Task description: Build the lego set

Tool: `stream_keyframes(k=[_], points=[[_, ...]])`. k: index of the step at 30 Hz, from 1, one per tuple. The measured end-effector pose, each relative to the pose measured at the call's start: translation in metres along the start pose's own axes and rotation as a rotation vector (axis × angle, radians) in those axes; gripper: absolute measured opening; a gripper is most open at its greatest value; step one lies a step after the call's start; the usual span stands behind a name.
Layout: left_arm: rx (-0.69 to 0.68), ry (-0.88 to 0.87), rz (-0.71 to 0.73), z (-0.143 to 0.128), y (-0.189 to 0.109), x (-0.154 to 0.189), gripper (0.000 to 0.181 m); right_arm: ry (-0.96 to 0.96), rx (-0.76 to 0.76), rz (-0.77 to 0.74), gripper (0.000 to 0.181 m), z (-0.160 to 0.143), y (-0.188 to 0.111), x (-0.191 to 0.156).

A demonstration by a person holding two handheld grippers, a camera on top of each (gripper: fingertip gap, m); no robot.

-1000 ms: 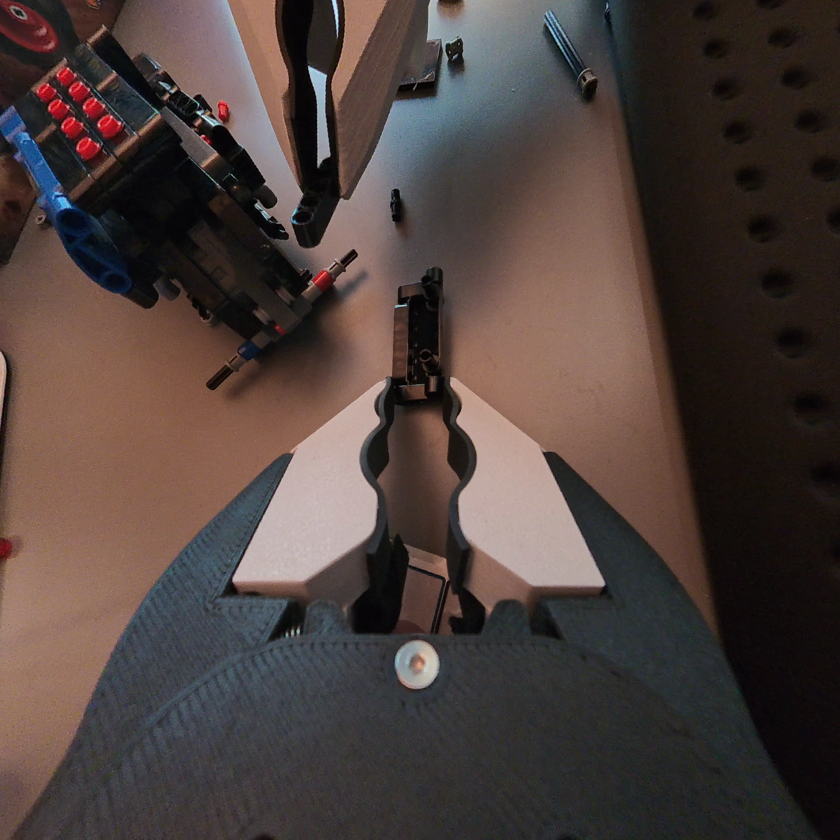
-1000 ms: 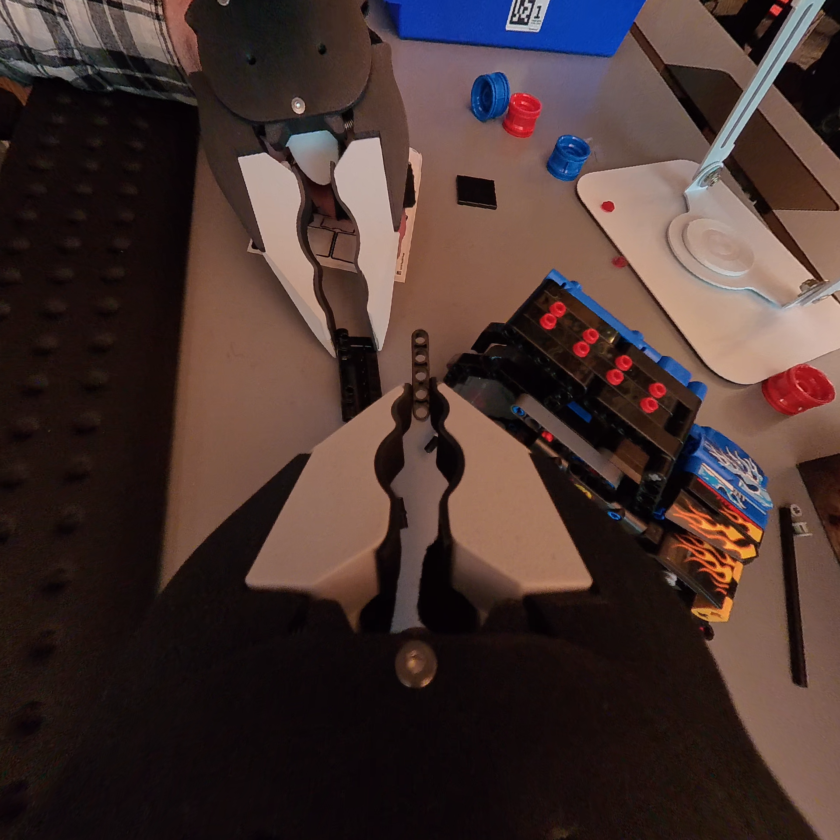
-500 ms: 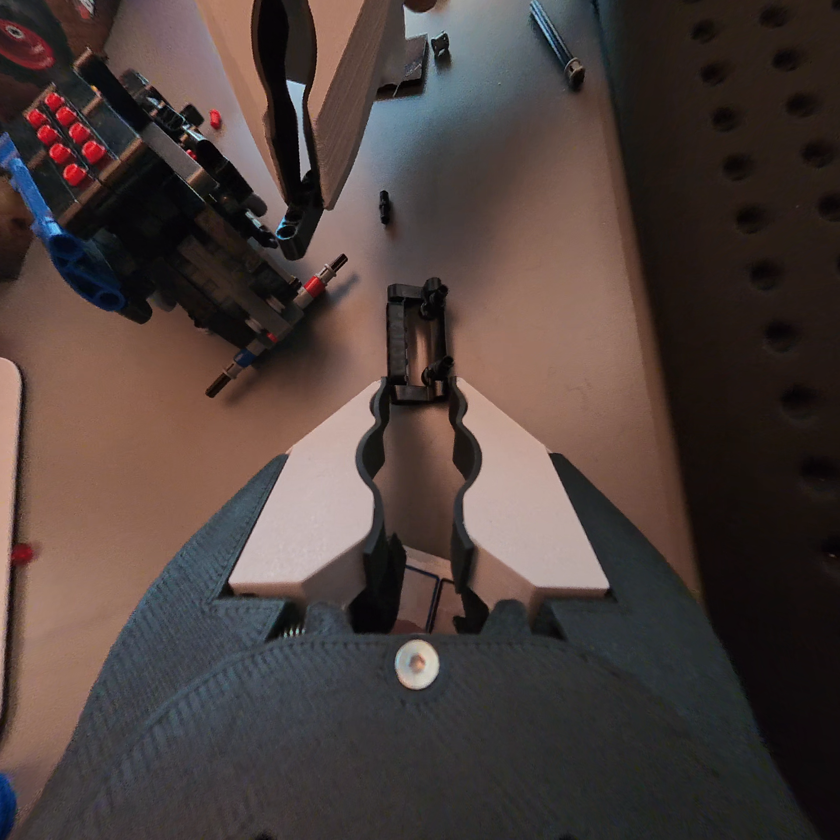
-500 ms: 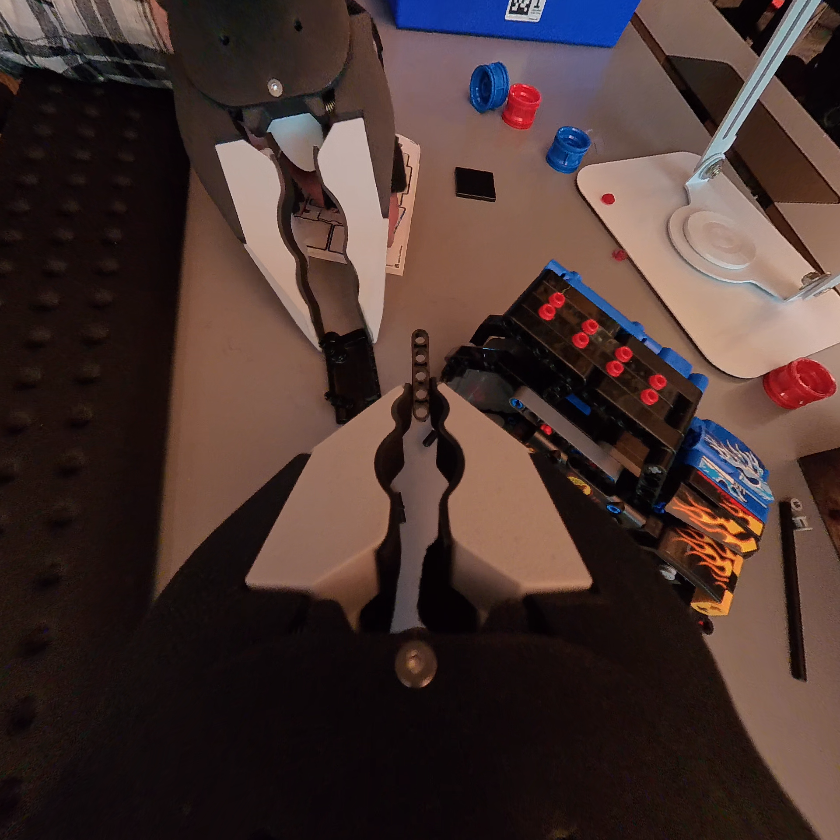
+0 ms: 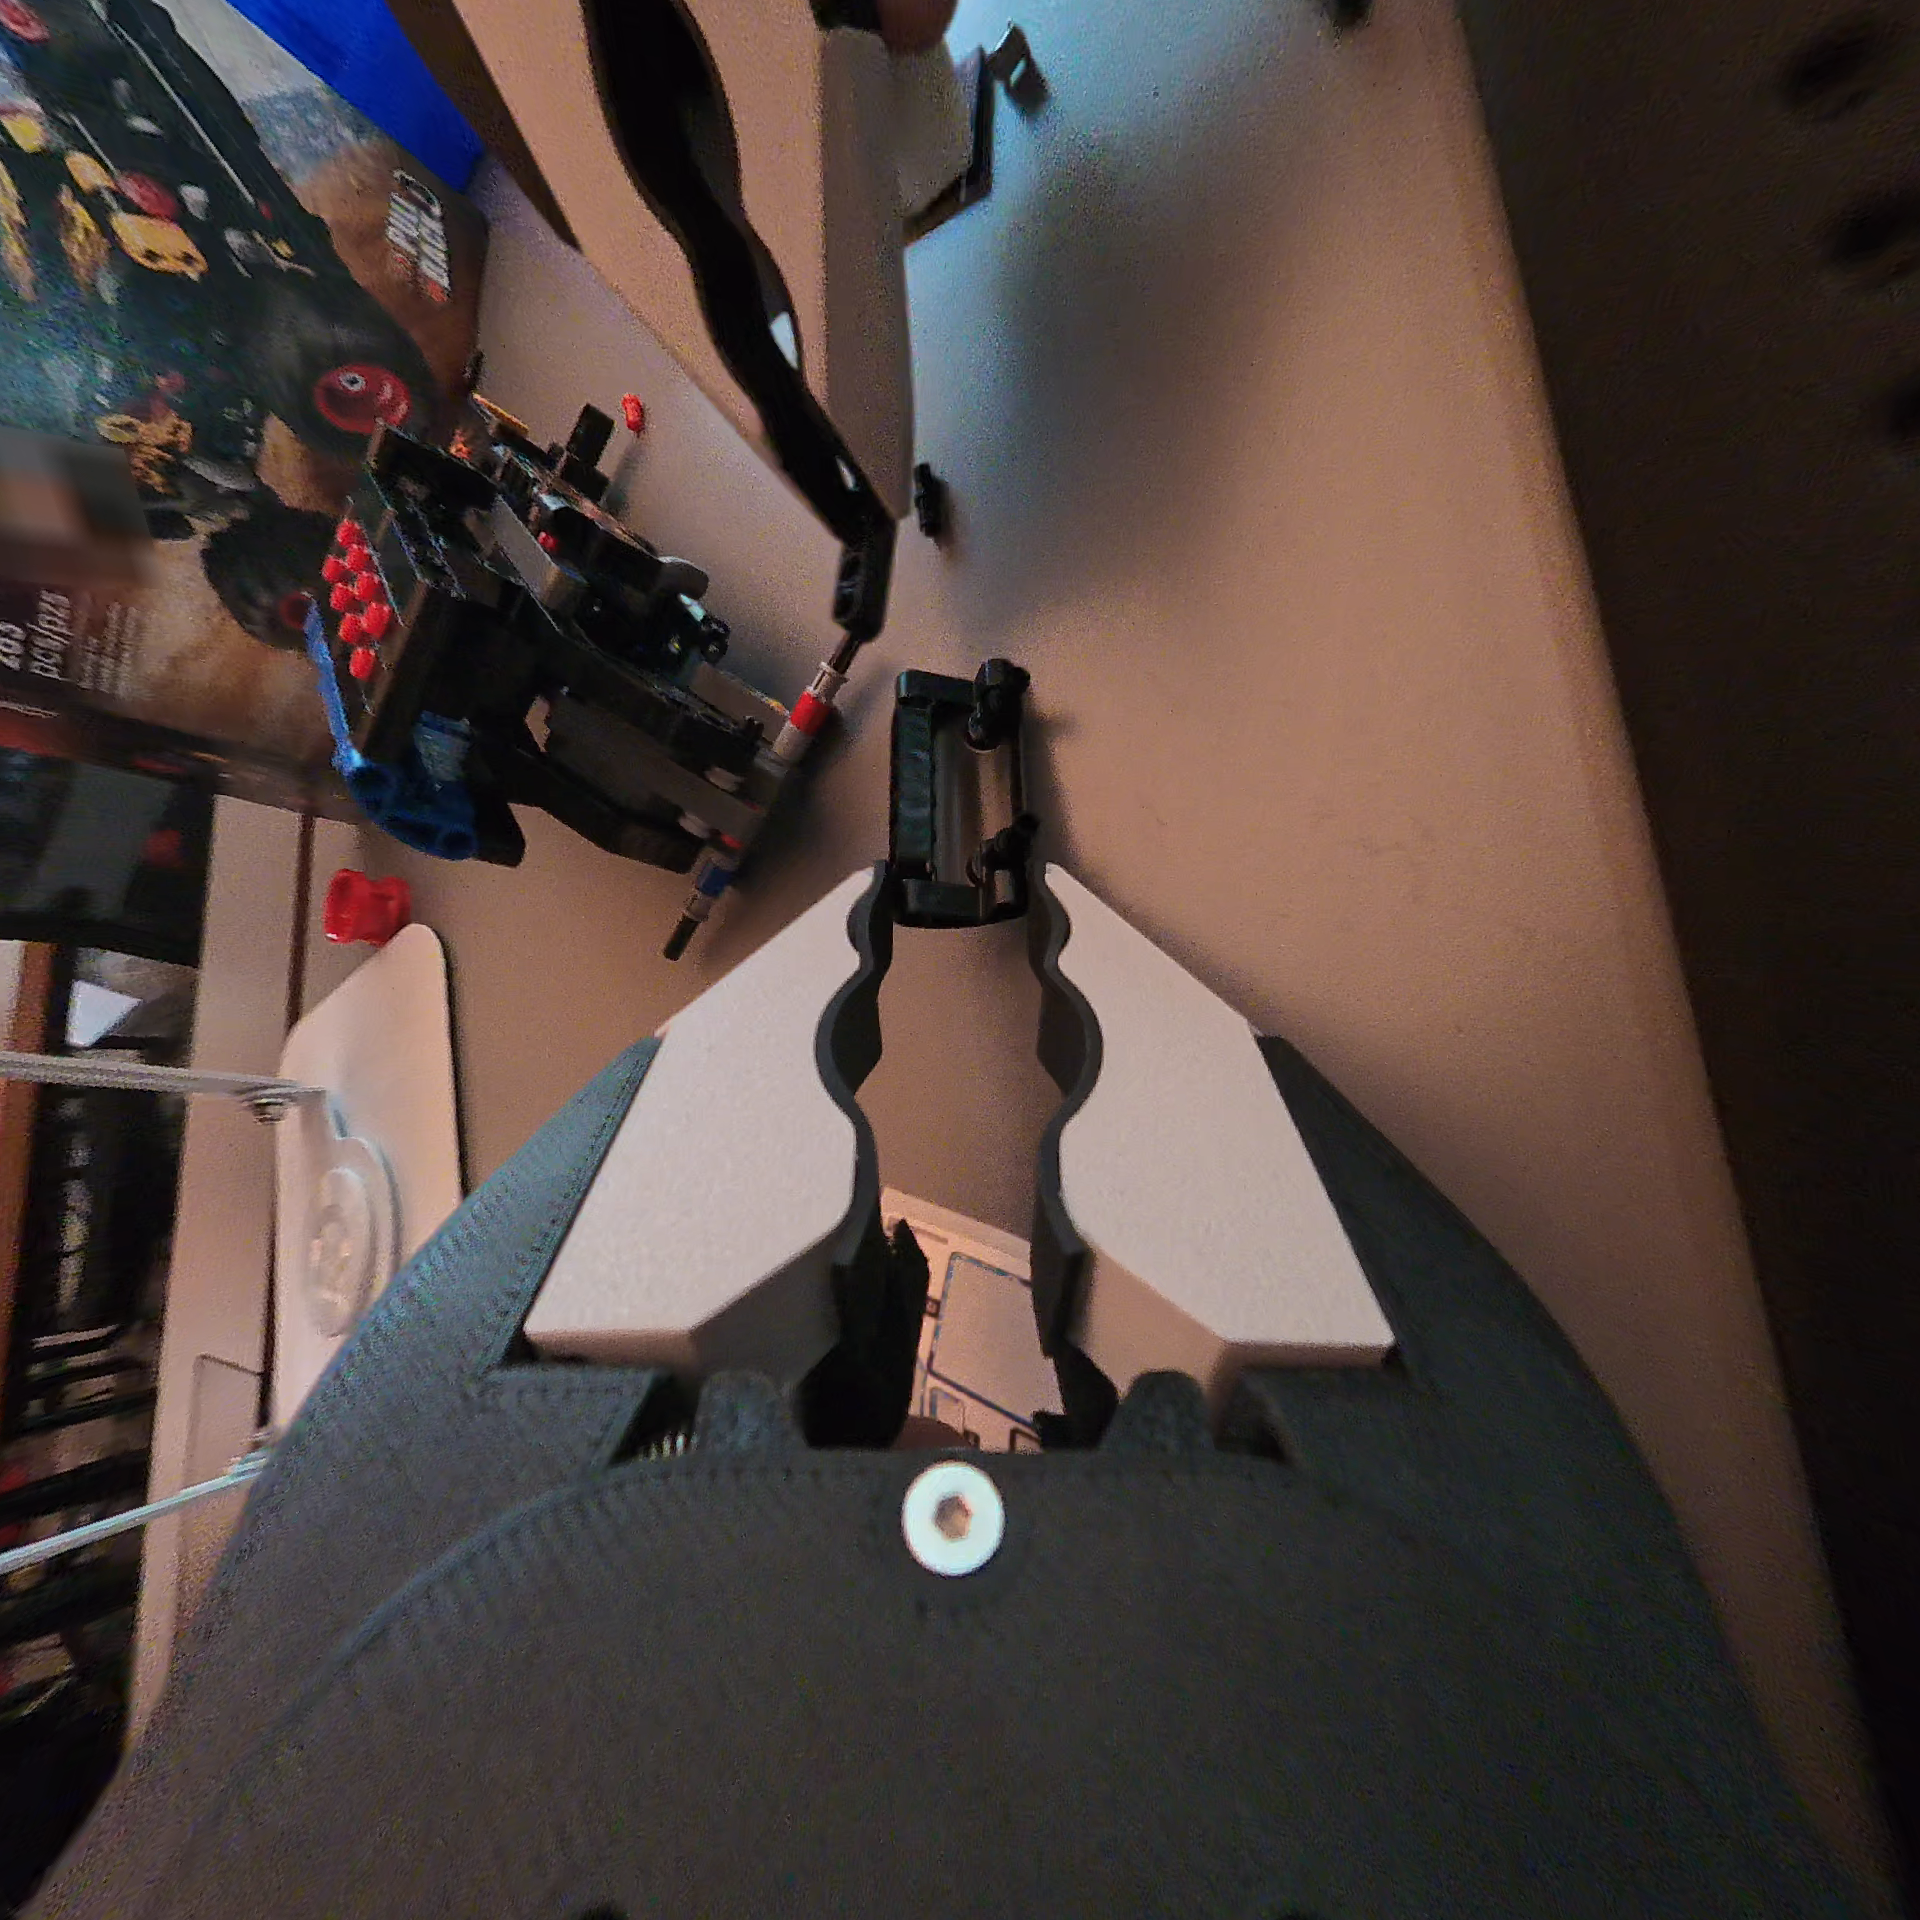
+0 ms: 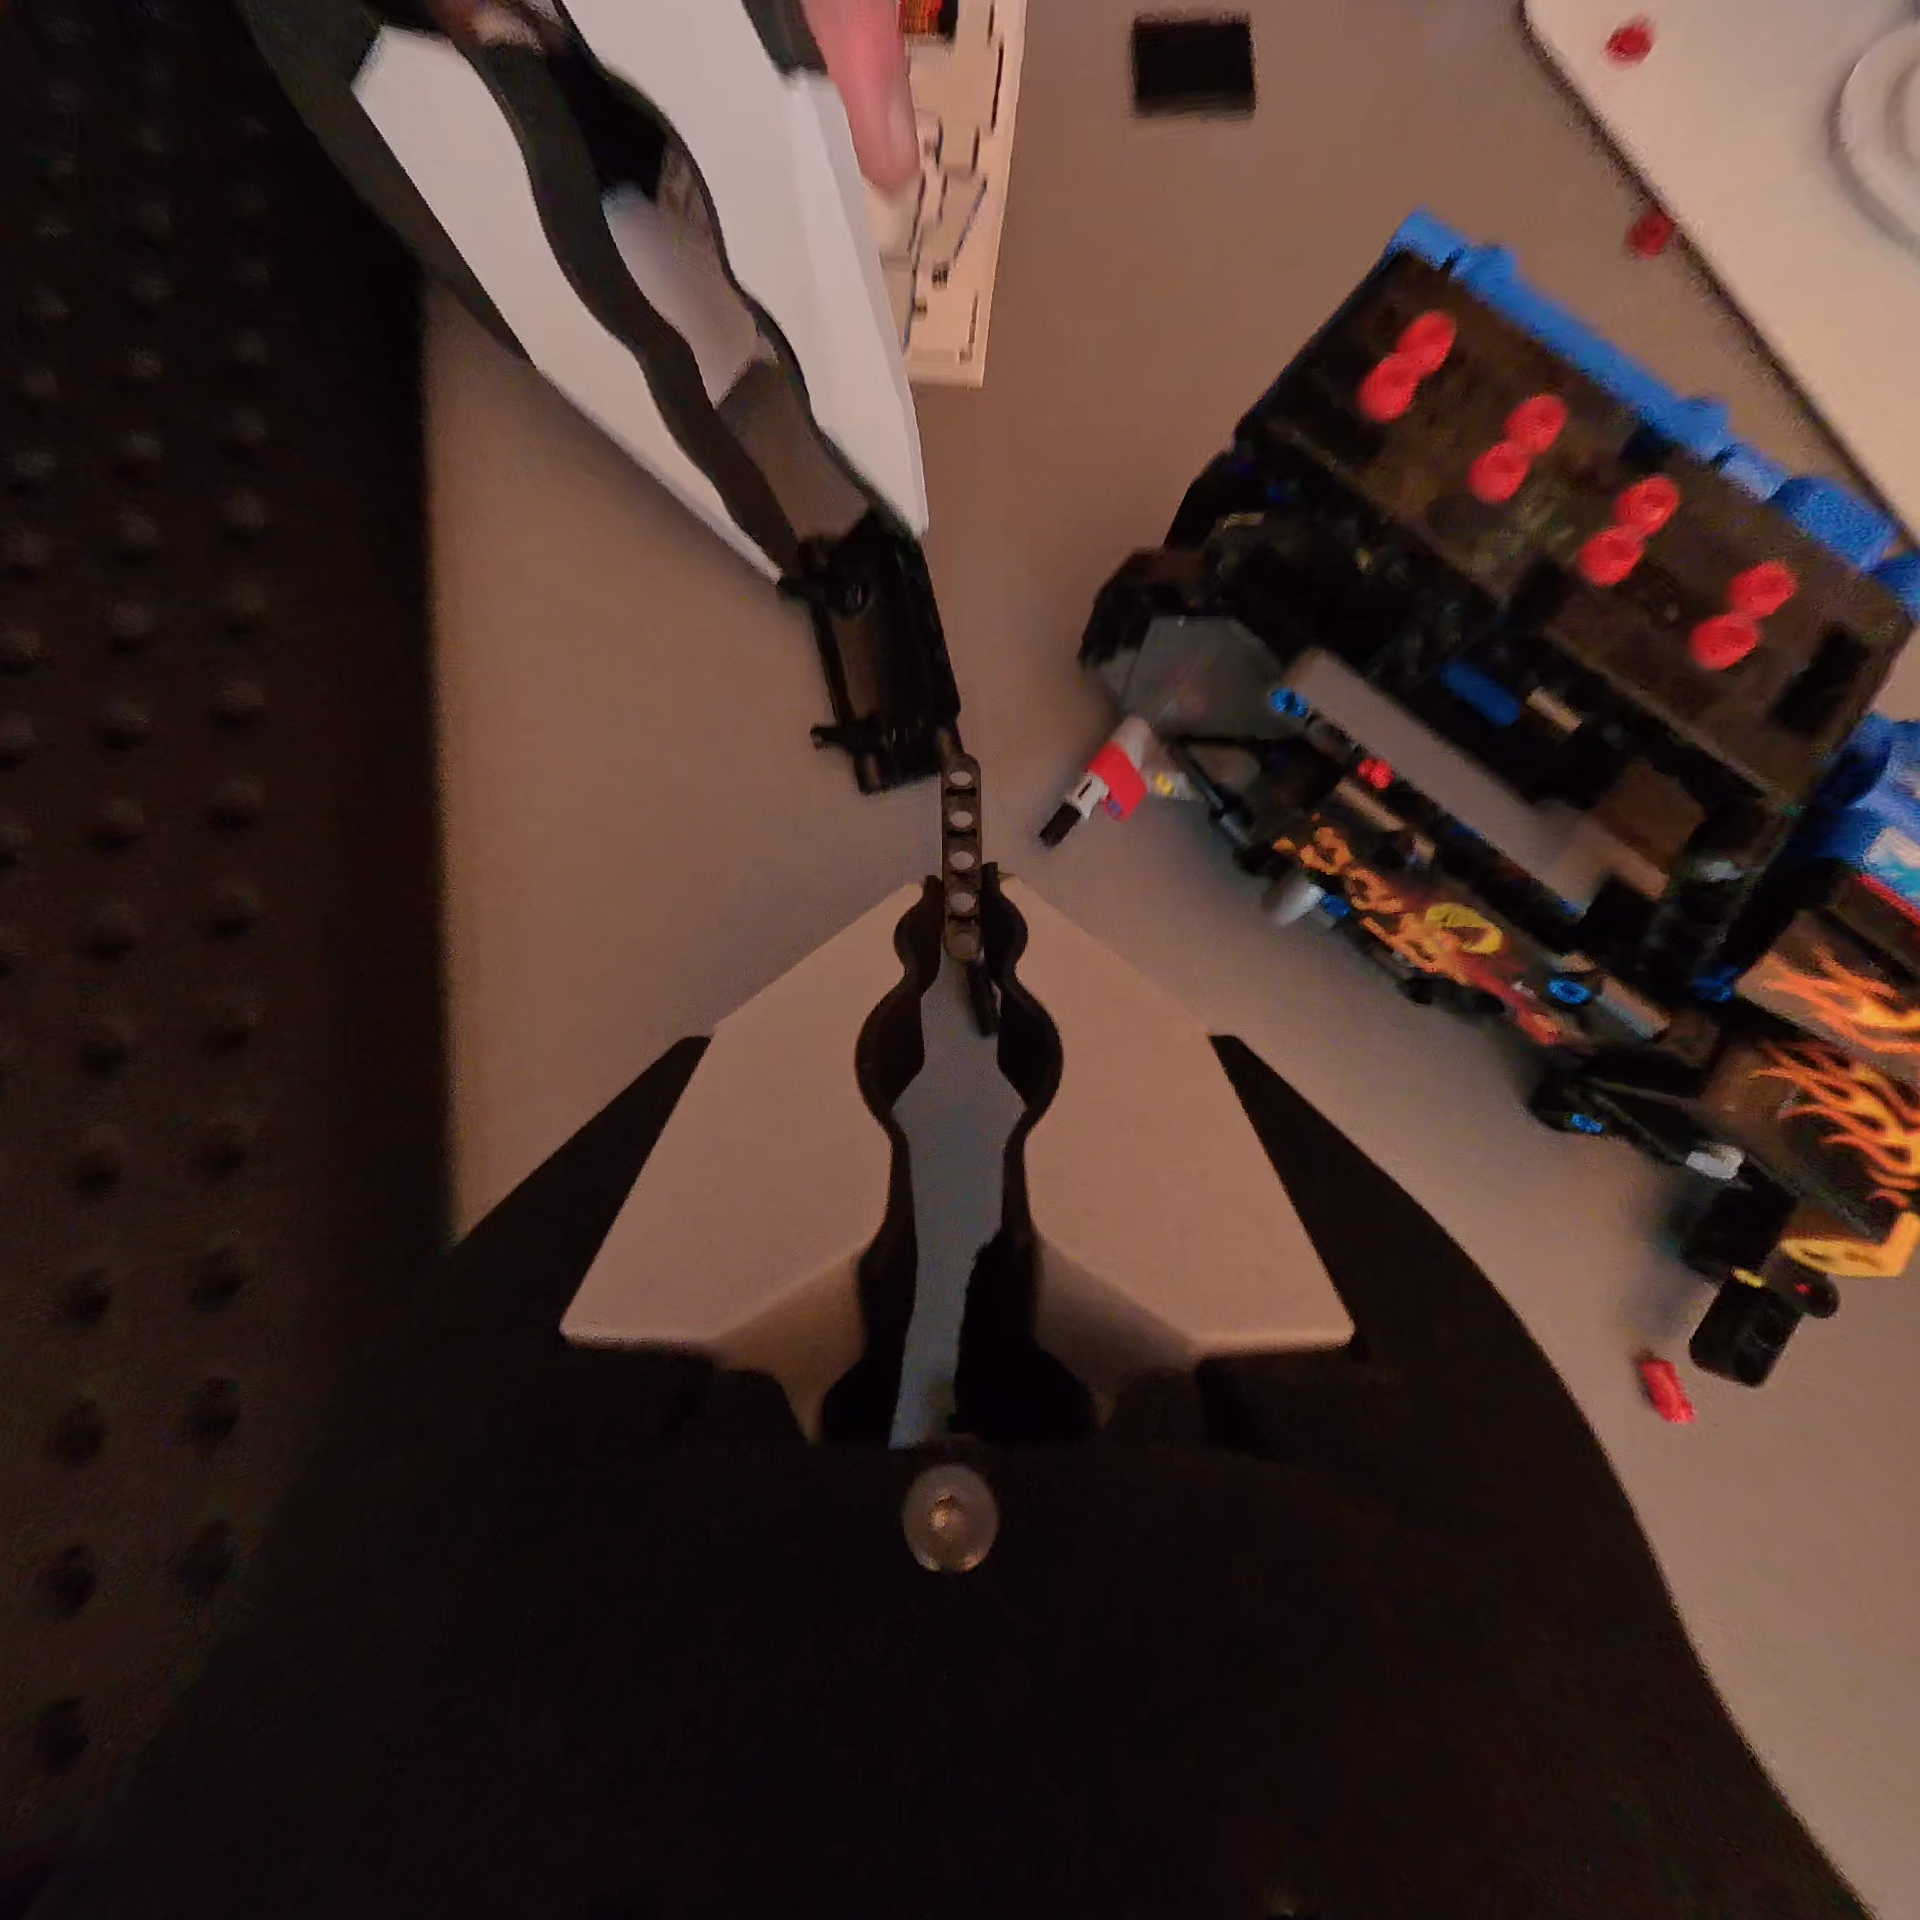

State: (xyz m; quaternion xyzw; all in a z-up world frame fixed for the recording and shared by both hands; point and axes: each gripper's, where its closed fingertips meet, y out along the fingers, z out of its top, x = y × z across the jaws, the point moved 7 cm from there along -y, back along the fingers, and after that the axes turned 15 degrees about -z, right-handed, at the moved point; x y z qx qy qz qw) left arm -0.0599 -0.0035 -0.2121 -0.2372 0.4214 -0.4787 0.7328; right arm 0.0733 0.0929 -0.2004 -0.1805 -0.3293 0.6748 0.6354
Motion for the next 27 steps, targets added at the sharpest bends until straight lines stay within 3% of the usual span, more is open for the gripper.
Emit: stream_keyframes(k=[5,7,12,16,20,23,27], points=[[-0.024,0.066,0.076,0.005,-0.002,-0.001,0.024,-0.021,-0.111,0.036,0.008,-0.011,0.009,-0.008],[-0.028,0.087,0.110,0.006,-0.003,-0.002,0.025,-0.024,-0.095,0.024,0.027,-0.007,0.010,-0.008],[-0.036,0.162,0.196,0.013,-0.005,-0.004,0.024,0.004,0.031,-0.034,0.040,0.014,0.001,-0.003],[-0.040,0.239,0.268,0.022,-0.006,-0.003,0.024,0.102,0.197,-0.001,0.028,0.034,-0.007,-0.003],[-0.057,0.315,0.340,0.030,-0.006,-0.001,0.024,0.136,0.220,0.068,0.028,0.037,-0.003,-0.008],[-0.074,0.357,0.367,0.033,-0.005,0.000,0.024,0.119,0.231,0.063,0.007,0.040,-0.002,-0.011],[-0.066,0.361,0.414,0.035,-0.008,-0.003,0.024,0.109,0.278,0.049,0.006,0.044,-0.008,-0.010]])
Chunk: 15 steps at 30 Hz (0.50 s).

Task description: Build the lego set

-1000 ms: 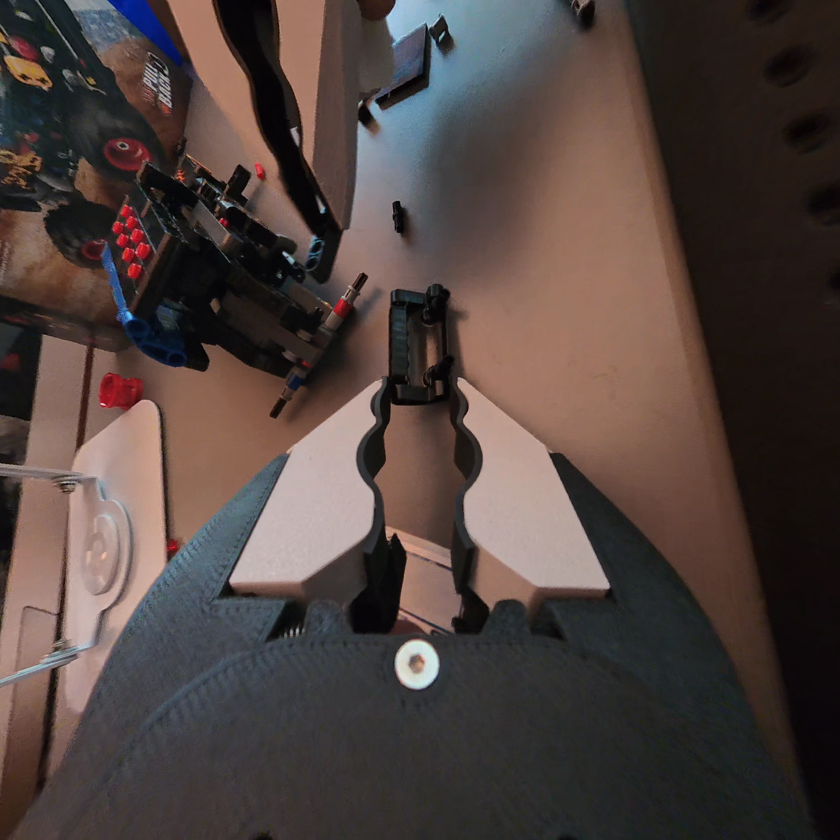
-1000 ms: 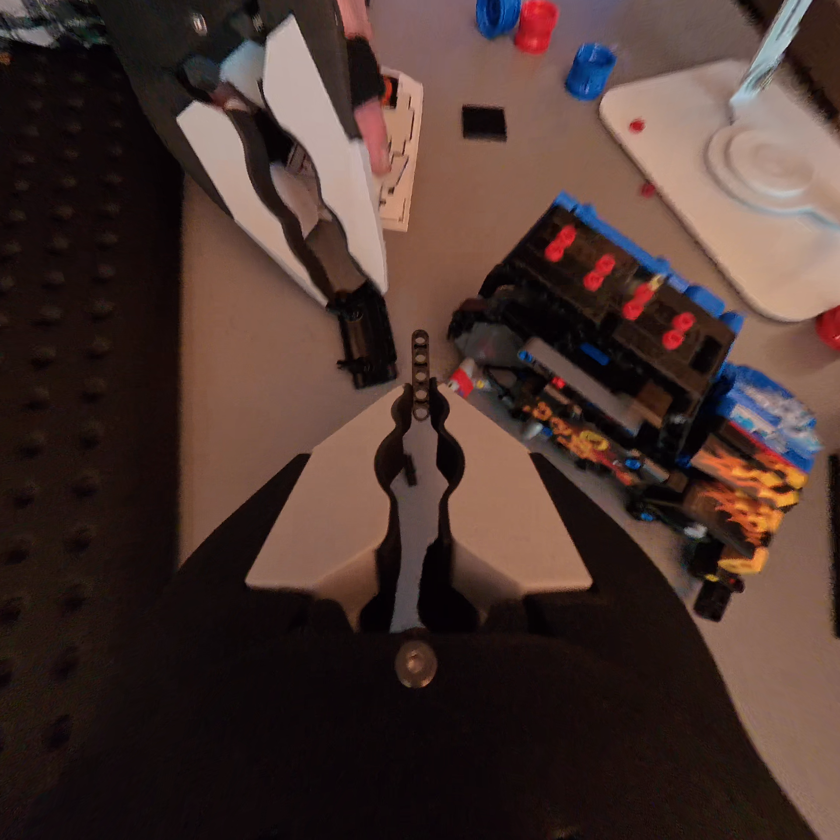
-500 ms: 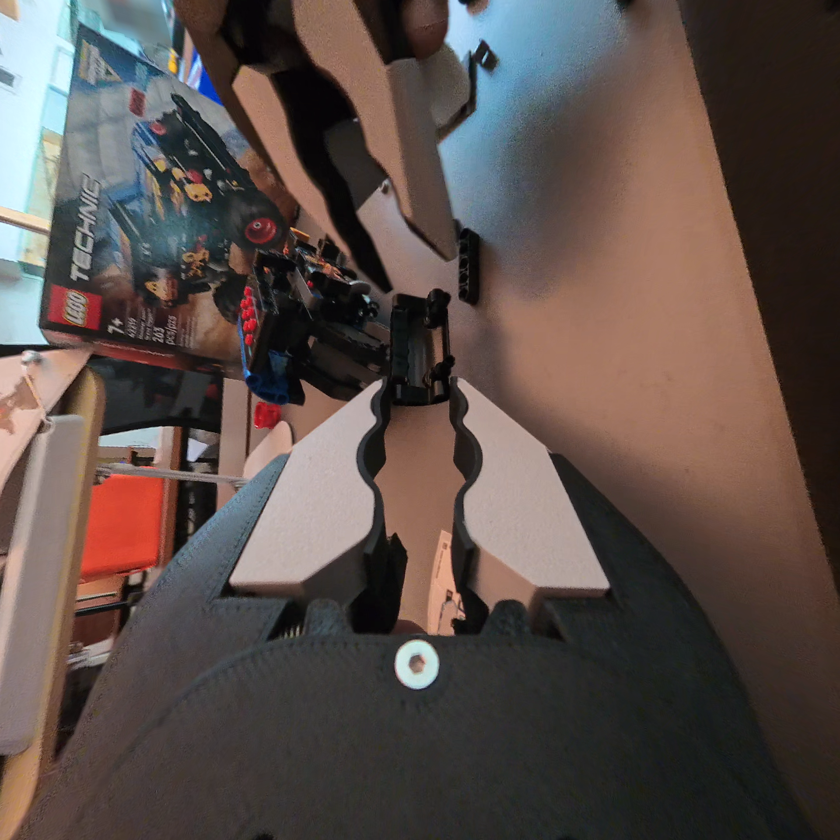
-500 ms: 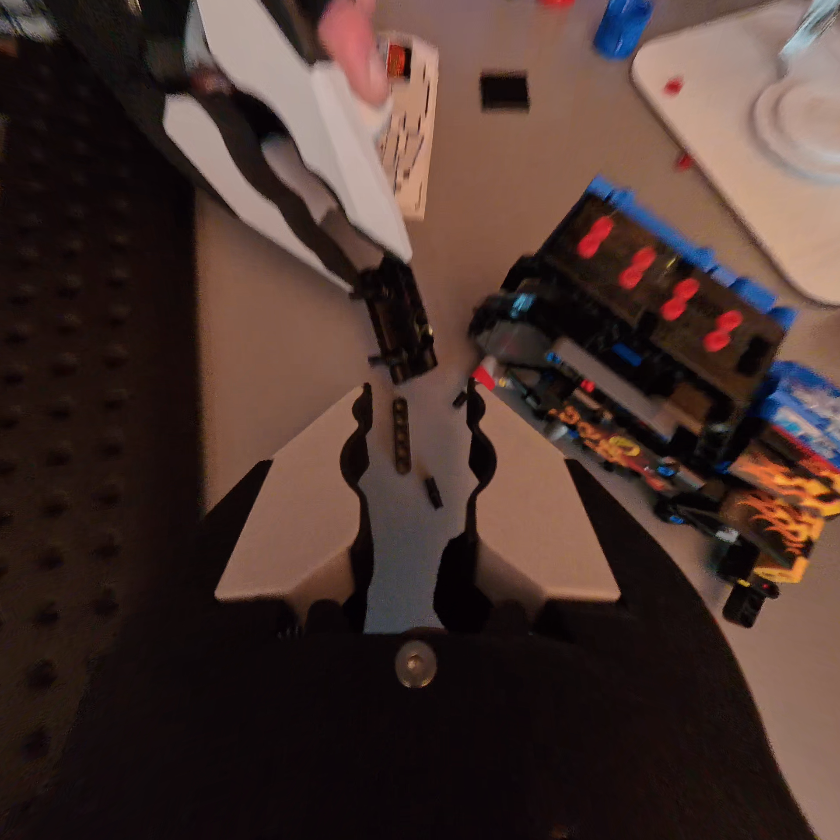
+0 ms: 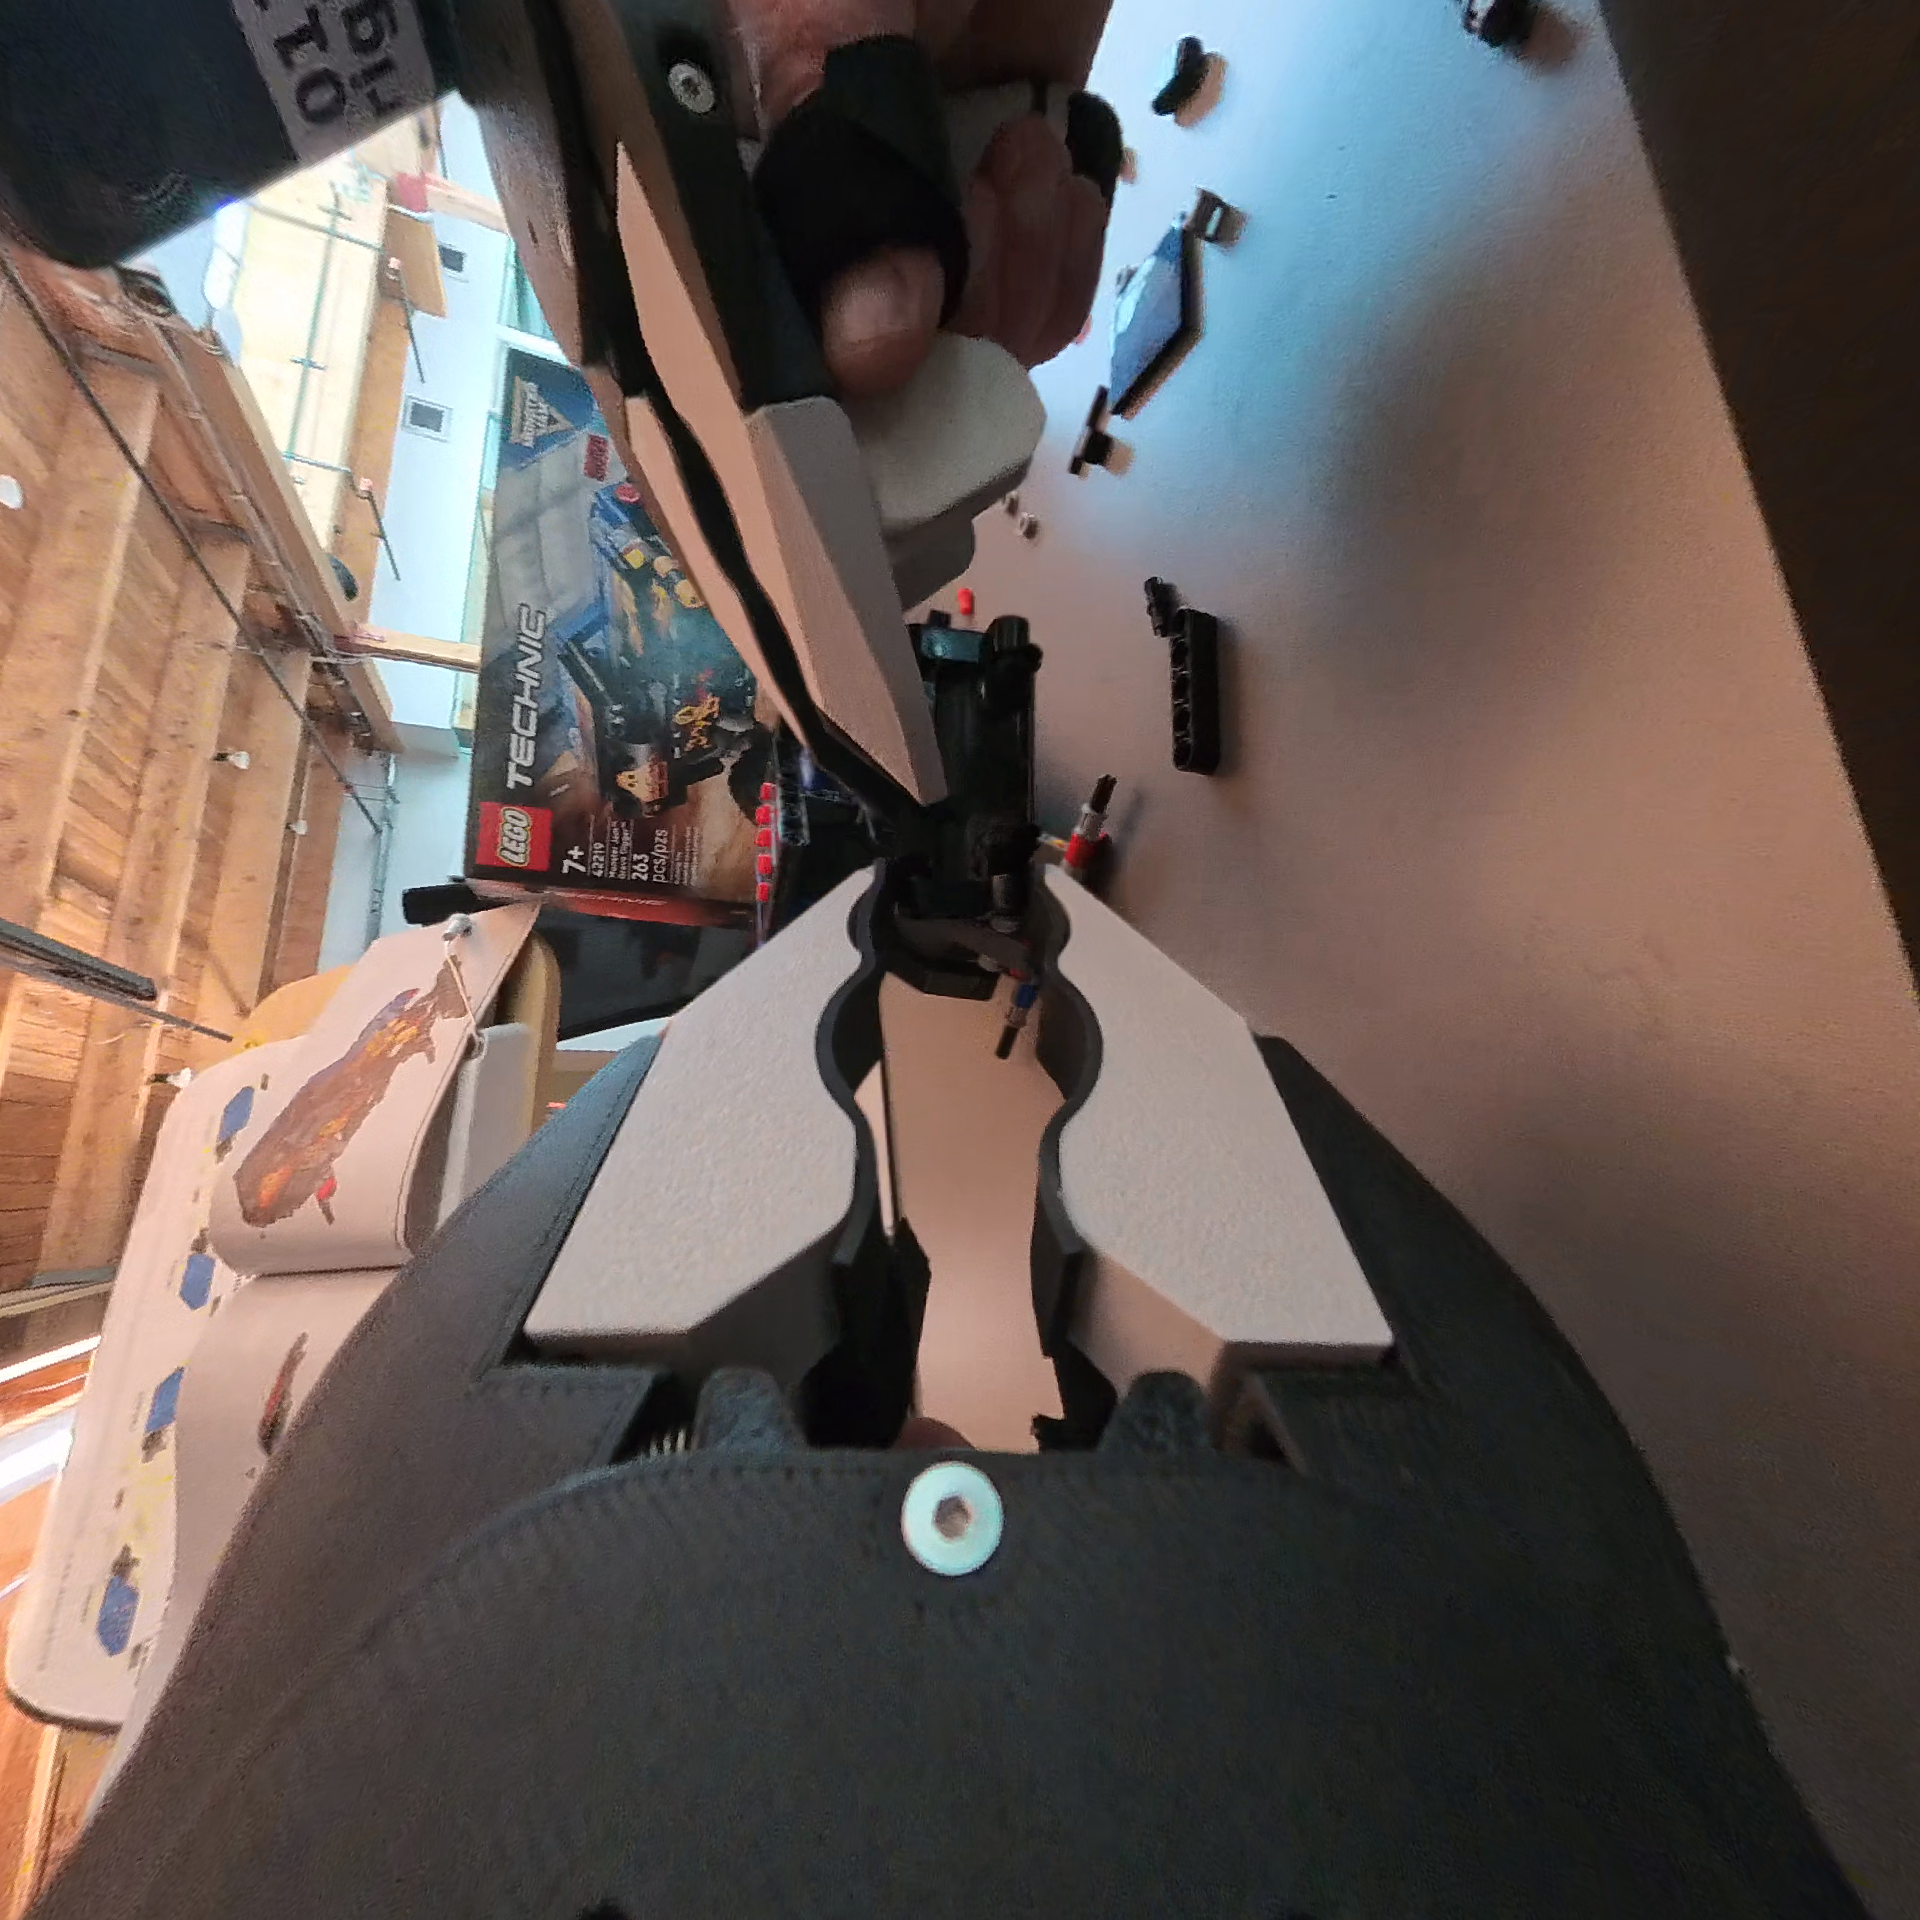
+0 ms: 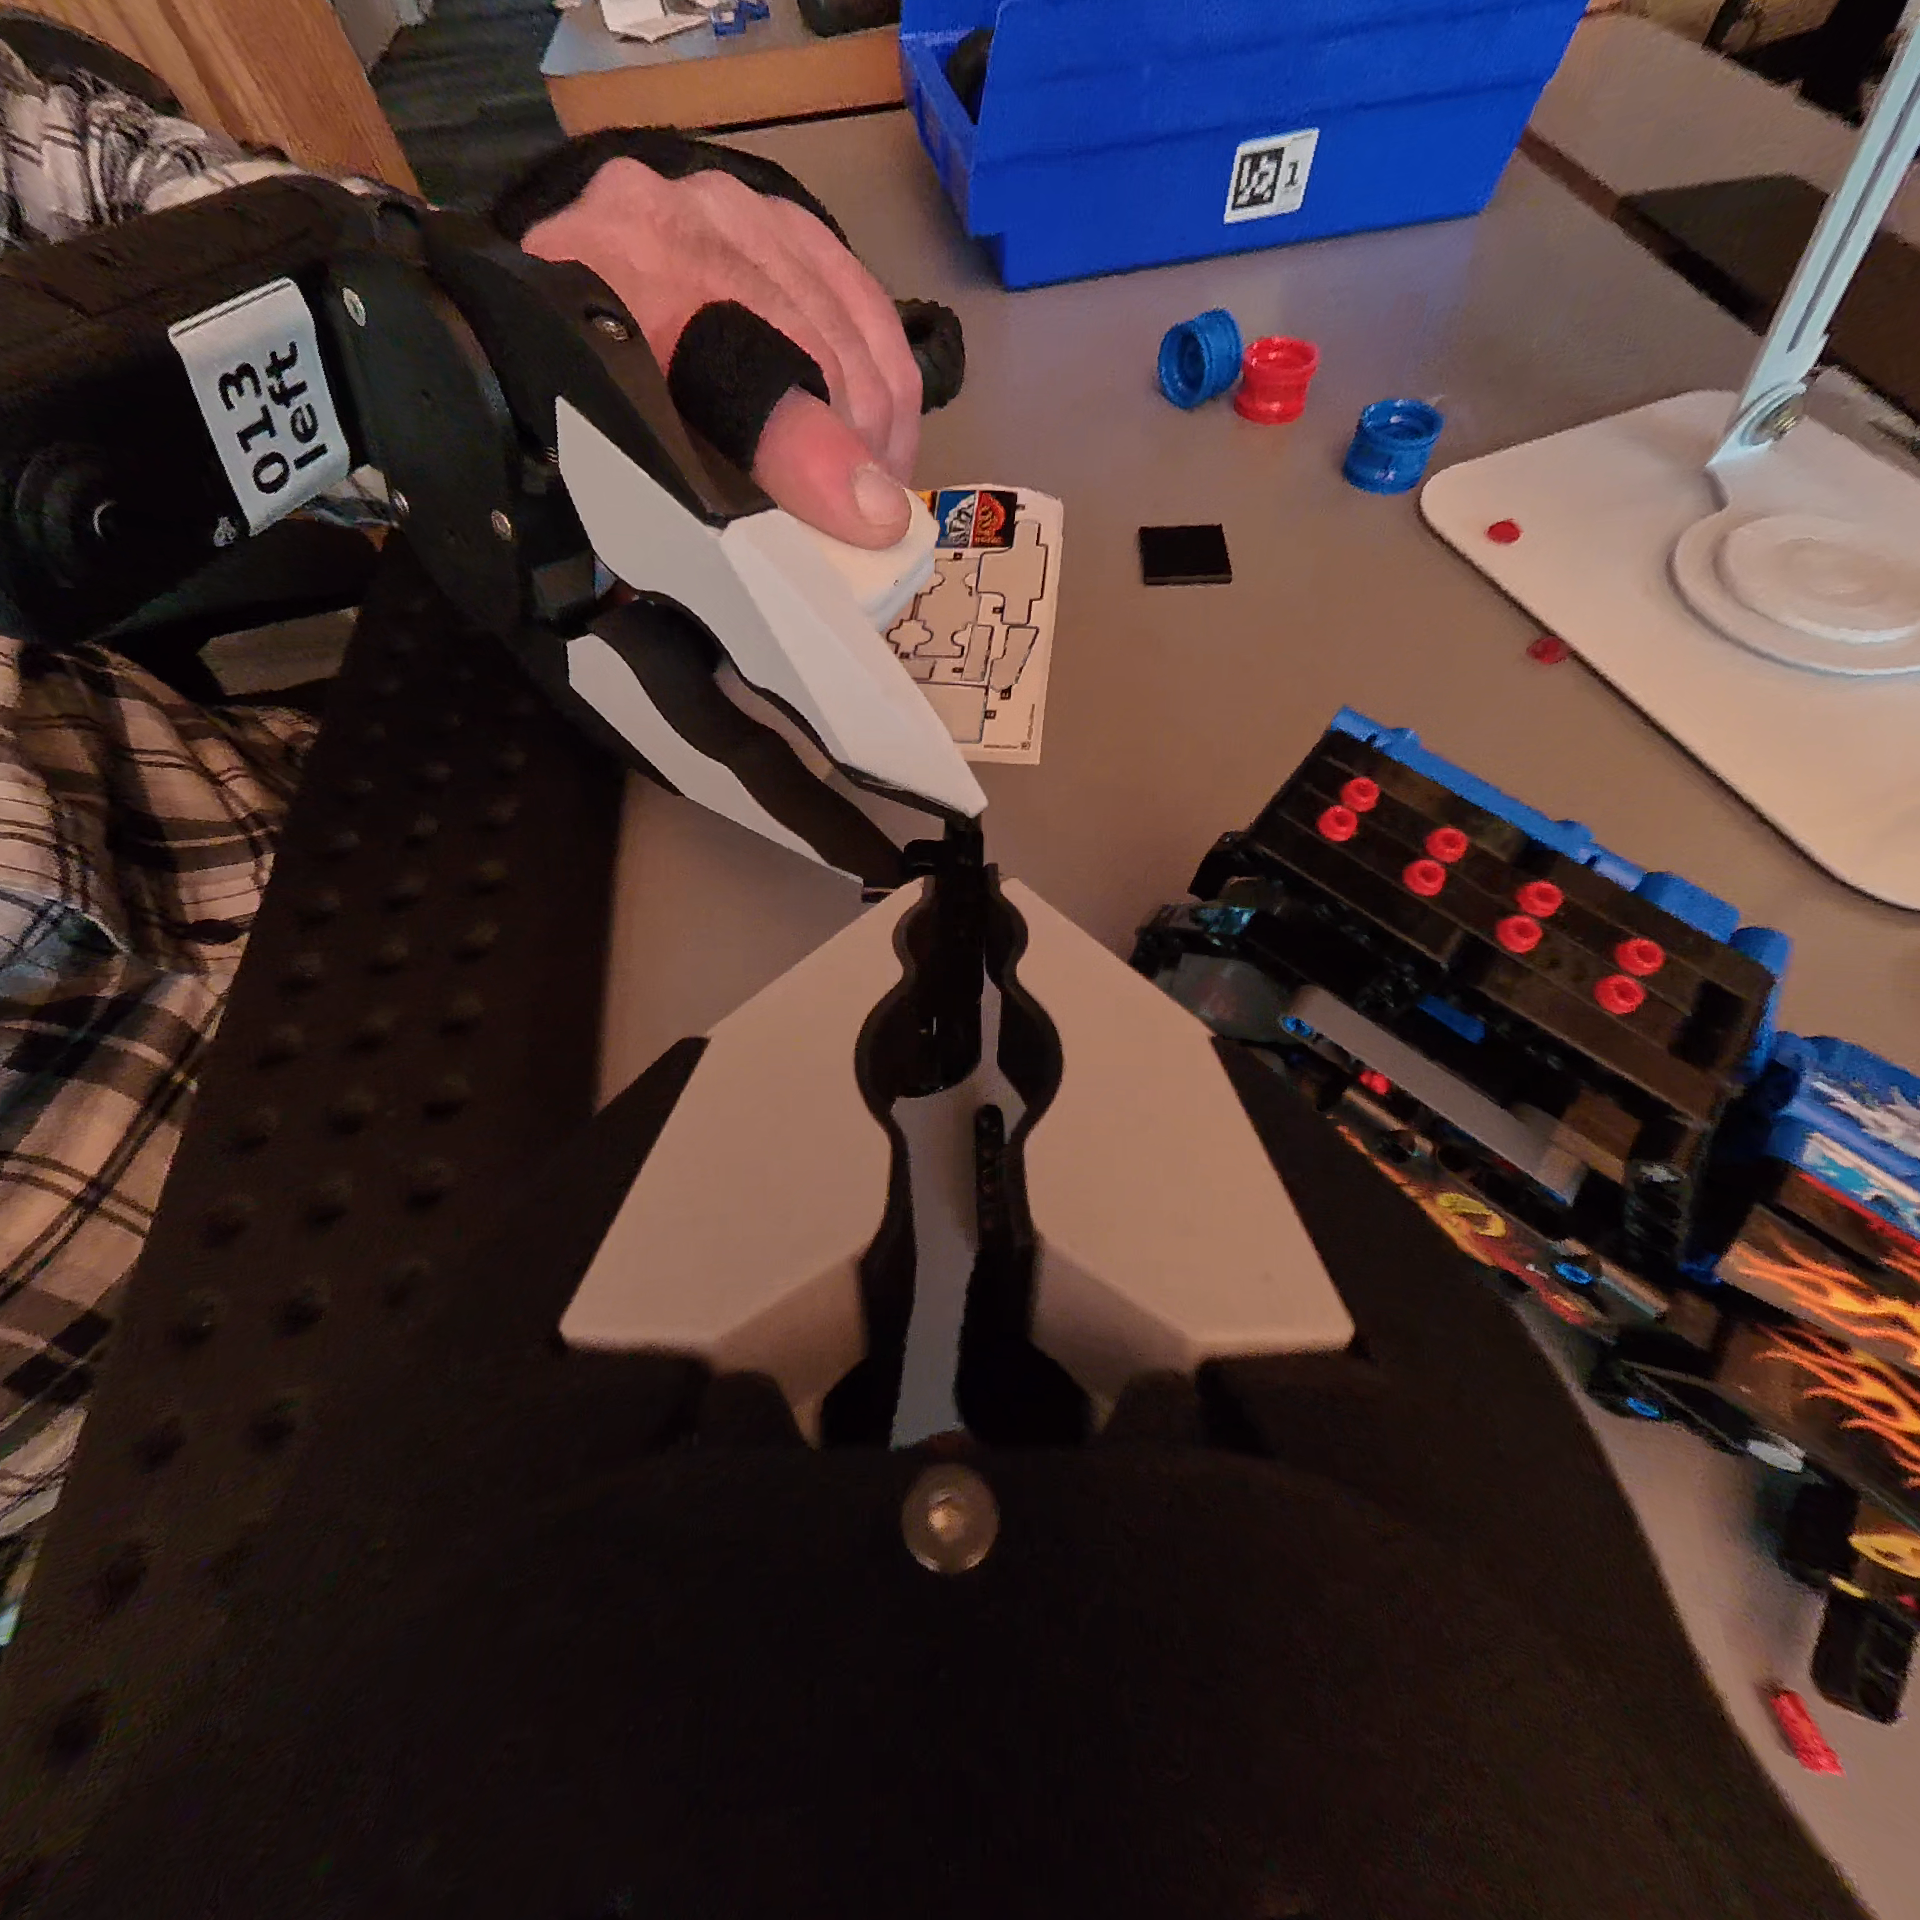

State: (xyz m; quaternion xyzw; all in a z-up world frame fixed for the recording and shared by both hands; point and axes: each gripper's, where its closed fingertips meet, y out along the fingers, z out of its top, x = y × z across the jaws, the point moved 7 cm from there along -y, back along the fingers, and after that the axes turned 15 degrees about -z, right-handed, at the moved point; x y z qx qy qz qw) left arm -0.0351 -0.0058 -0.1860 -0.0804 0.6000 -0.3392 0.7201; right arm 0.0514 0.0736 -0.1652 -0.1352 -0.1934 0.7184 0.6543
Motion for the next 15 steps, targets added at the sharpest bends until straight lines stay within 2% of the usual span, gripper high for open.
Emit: stream_keyframes(k=[4,6,9,11,13,15], points=[[0.027,-0.066,0.016,-0.002,-0.002,-0.006,0.024,-0.071,0.035,-0.071,0.005,0.005,-0.003,0.001],[0.095,-0.164,-0.002,-0.005,-0.007,-0.011,0.033,-0.122,0.053,-0.131,0.005,0.007,-0.007,0.004],[0.268,-0.467,-0.100,-0.012,-0.014,-0.024,0.049,-0.188,0.122,-0.184,0.005,0.013,-0.014,0.004],[0.406,-0.657,-0.196,-0.013,-0.015,-0.029,0.052,-0.225,0.152,-0.211,0.005,0.016,-0.017,0.003],[0.464,-0.723,-0.204,-0.011,-0.015,-0.033,0.047,-0.263,0.177,-0.214,0.005,0.019,-0.017,-0.001],[0.467,-0.769,-0.193,-0.012,-0.011,-0.036,0.027,-0.296,0.179,-0.212,0.005,0.019,-0.015,-0.004]])
